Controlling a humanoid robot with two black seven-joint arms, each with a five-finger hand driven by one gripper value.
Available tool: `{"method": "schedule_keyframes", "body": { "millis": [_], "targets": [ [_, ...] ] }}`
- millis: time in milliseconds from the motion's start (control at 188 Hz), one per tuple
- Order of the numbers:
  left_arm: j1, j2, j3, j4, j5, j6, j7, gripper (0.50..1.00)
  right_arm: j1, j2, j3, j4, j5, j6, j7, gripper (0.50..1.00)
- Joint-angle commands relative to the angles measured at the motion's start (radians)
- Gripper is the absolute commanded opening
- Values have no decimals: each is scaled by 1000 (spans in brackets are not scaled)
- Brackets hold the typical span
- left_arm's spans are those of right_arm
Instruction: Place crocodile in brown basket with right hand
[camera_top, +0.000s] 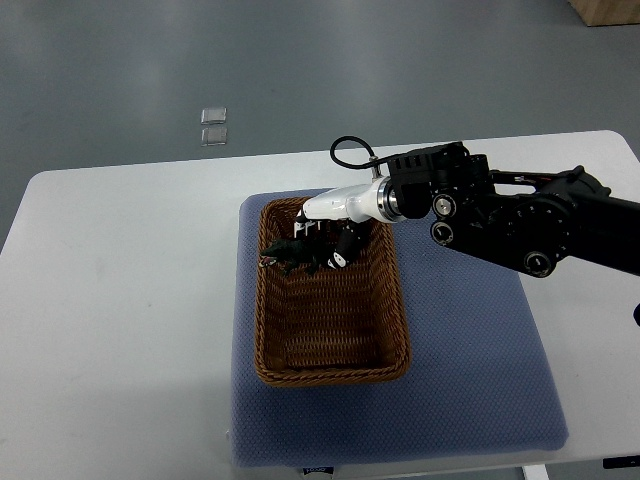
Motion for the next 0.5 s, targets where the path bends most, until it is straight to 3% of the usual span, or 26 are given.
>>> {"method": "schedule_keyframes", "body": {
  "millis": [0,309,452,495],
  "targets": [
    [0,0,0,1,0,0,0,1000,-16,-4,-1,0,-2,1,0,641],
    [0,0,0,-1,0,0,0,1000,-52,-15,-6,-2,-3,1,0,723],
    [0,0,0,-1,0,0,0,1000,-55,-17,-3,-2,-2,1,0,832],
    [0,0,0,1,0,0,0,1000,-55,-15,-1,-2,-2,1,0,891]
  ]
}}
